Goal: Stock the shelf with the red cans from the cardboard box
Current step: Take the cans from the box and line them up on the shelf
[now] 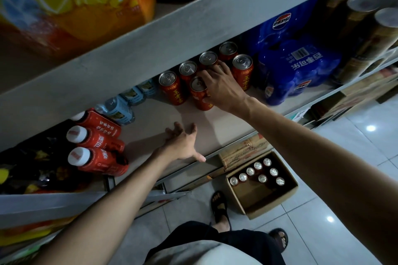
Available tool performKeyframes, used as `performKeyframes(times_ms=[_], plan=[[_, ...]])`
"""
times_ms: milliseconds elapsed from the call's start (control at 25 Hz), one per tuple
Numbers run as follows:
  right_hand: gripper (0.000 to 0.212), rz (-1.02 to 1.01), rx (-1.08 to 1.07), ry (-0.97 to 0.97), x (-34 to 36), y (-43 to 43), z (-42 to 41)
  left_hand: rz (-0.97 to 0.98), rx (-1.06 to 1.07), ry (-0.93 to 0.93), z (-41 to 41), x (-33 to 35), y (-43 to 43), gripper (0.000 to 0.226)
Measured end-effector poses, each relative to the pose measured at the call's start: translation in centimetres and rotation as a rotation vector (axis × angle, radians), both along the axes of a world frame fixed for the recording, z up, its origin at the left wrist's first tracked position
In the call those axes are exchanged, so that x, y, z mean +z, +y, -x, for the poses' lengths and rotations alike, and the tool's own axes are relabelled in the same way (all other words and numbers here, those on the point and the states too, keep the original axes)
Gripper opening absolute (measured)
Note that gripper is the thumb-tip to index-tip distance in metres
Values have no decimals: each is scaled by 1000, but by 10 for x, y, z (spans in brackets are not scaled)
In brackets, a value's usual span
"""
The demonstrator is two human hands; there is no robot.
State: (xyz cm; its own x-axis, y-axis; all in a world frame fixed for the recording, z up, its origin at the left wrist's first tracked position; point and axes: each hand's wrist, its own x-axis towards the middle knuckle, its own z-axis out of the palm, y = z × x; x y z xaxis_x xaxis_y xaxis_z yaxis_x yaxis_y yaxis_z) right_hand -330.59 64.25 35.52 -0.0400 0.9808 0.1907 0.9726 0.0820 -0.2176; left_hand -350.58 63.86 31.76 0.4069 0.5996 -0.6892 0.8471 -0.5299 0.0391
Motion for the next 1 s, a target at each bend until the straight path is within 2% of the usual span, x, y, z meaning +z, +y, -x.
performKeyframes(times_ms=[120,200,320,440,560,720,840,920,1000], plan=[[74,-84,-42,38,6,-21,1,6,26,3,0,6,-1,125],[66,-183,-89,96,5,-48,-7,22,75,-41,-3,11,-8,118],[56,-224,-181,153,-8,-107,-30,-38,111,-250,-25,15,-38,93],[41,-190,-274,221,-29,-176,-60,-197,-50,-570,-63,15,-80,52],[30,-113,-417,333,-56,-237,-87,-75,-75,-709,-102,9,-116,29],[15,81,-599,447,-112,-319,-107,292,6,-469,-148,-42,-165,27],[10,266,-655,522,-175,-360,-110,589,364,-302,-166,-105,-190,17],[11,372,-687,553,-223,-374,-109,643,632,-267,-171,-150,-197,13],[14,502,-715,564,-292,-383,-107,629,788,-230,-175,-218,-202,14]])
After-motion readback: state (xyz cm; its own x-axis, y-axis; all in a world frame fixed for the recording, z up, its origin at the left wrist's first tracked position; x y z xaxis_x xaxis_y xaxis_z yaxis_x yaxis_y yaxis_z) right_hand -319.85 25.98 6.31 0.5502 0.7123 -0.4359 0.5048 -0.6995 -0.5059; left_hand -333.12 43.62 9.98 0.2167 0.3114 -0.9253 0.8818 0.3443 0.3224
